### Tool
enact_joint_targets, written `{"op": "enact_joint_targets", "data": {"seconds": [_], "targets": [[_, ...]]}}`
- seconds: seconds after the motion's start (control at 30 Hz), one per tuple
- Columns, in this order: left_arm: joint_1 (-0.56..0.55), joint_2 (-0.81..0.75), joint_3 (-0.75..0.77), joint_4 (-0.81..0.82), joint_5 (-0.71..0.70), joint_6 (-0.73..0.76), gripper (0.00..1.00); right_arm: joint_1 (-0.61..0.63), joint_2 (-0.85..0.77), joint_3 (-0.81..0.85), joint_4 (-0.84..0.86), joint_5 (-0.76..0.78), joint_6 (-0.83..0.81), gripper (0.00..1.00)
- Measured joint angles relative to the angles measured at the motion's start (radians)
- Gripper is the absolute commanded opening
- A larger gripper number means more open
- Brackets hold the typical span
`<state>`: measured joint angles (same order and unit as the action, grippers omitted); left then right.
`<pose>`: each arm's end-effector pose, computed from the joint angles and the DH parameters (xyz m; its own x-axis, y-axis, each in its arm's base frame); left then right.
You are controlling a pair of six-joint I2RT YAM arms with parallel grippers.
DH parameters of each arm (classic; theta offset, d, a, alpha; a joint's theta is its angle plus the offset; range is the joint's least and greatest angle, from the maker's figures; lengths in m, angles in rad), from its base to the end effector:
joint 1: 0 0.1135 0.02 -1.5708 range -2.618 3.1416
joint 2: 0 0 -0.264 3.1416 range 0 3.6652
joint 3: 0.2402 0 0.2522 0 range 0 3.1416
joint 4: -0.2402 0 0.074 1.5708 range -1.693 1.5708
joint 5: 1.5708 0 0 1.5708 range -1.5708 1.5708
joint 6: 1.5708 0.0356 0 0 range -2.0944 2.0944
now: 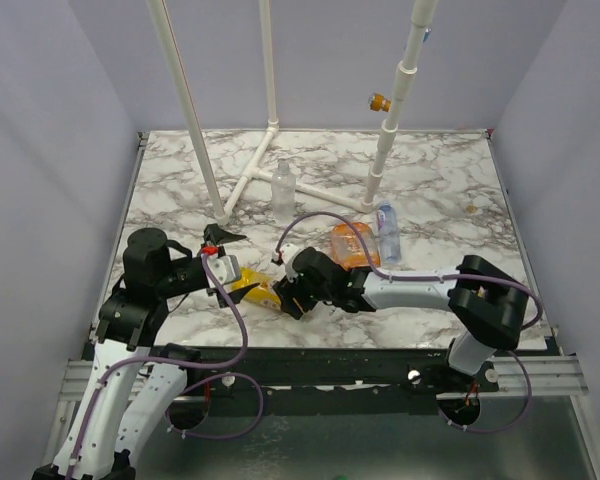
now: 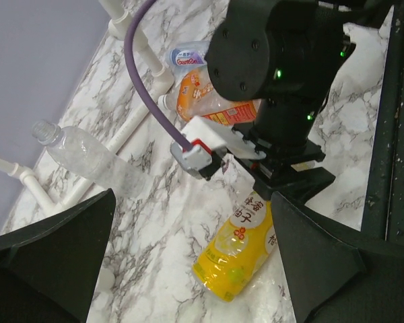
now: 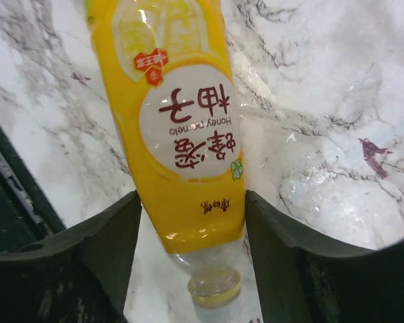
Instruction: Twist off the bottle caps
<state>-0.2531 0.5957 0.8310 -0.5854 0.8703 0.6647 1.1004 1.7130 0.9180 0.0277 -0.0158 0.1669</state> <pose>0.1062 -0.0556 0.3438 0.2671 0.3416 -0.9011 0.8791 0.2967 0.3730 0.1584 0.3128 0.1659 -0.4592 -0.5366 -0.7080 -0.8317 0.5397 0.1304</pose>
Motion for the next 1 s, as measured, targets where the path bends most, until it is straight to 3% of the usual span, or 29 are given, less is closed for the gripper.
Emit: {"op": "enact_joint_targets", "data": {"seconds": [0.1, 0.23, 0.47, 0.5, 0.6, 0.7, 0.83, 1.0], "targets": [[0.000, -0.014, -0.001, -0.029, 0.012, 0.076, 0.99, 0.000, -0.070, -0.008, -0.011, 0.005, 0.013, 0.52], [0.000, -0.022, -0.002, -0.051, 0.021, 0.161, 0.99, 0.000, -0.122, -0.009, -0.006, 0.002, 0.026, 0.63], [0.000, -0.013, -0.002, -0.071, 0.023, 0.213, 0.99, 0.000, -0.102, -0.033, -0.003, -0.027, 0.036, 0.57], [0.000, -0.014, -0.002, -0.076, 0.024, 0.218, 0.99, 0.000, -0.098, -0.033, -0.004, -0.027, 0.037, 0.61], [0.000, -0.018, -0.002, -0.103, 0.024, 0.250, 0.99, 0.000, -0.096, -0.032, -0.006, -0.027, 0.036, 0.86], [0.000, -0.023, -0.002, -0.134, 0.026, 0.288, 0.99, 0.000, -0.095, -0.033, -0.006, -0.034, 0.028, 0.94], [0.000, -0.023, -0.002, -0.166, 0.027, 0.321, 0.99, 0.005, -0.092, -0.033, 0.005, -0.051, 0.019, 0.96], [0.000, -0.023, -0.002, -0.168, 0.027, 0.340, 0.99, 0.031, -0.035, -0.022, 0.017, -0.053, 0.013, 0.90]]}}
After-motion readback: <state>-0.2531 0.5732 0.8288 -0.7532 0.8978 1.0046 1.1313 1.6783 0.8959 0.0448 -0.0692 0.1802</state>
